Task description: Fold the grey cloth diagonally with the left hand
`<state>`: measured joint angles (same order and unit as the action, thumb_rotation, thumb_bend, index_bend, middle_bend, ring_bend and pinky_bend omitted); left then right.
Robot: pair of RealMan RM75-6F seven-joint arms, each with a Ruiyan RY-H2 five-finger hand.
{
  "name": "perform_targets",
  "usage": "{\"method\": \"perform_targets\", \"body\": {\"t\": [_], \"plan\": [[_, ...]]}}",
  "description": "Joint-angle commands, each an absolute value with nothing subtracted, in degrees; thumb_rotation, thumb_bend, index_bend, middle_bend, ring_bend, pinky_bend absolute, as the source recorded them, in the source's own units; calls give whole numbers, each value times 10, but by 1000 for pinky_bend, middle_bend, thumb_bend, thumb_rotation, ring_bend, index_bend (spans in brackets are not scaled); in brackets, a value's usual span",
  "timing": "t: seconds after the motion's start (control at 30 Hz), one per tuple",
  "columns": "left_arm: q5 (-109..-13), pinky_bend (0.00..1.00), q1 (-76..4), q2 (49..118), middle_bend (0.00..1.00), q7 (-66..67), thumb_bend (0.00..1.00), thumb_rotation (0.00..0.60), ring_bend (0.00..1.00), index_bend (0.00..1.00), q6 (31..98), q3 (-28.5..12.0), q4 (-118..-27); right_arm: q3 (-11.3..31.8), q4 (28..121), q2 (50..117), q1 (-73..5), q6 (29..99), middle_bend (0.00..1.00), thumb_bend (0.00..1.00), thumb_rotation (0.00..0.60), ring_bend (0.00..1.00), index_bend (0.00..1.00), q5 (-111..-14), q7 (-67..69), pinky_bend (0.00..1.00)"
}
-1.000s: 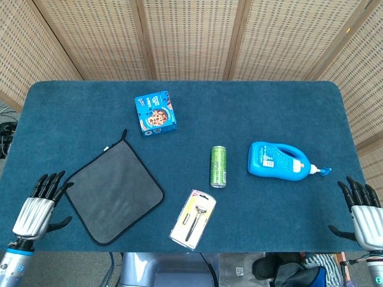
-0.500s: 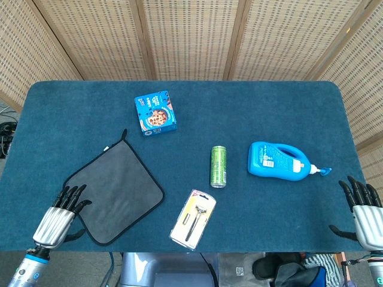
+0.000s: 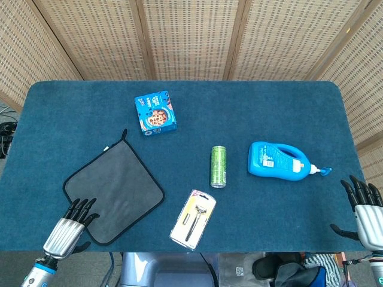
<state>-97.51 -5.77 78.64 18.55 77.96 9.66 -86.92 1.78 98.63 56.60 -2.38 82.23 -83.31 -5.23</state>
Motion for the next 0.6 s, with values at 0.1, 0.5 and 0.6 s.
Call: {"method": "perform_targets", "body": {"t": [0.1, 0.5, 0.6], "plan": [[-972, 0, -54, 795, 0, 208, 189, 600, 0, 270, 764, 106, -861, 18, 985, 566, -23, 824, 0, 0, 600, 0, 0, -833, -48, 0], [-966, 0, -55, 819, 0, 224, 189, 600, 0, 270, 750, 103, -848, 19, 983, 566, -21, 828, 0, 0, 600, 0, 0, -834, -43, 0], [-964, 0, -57, 824, 0, 226, 190, 600, 0, 270, 748, 100, -844, 20, 984, 566, -21, 828, 0, 0, 600, 0, 0, -834, -43, 0]]}}
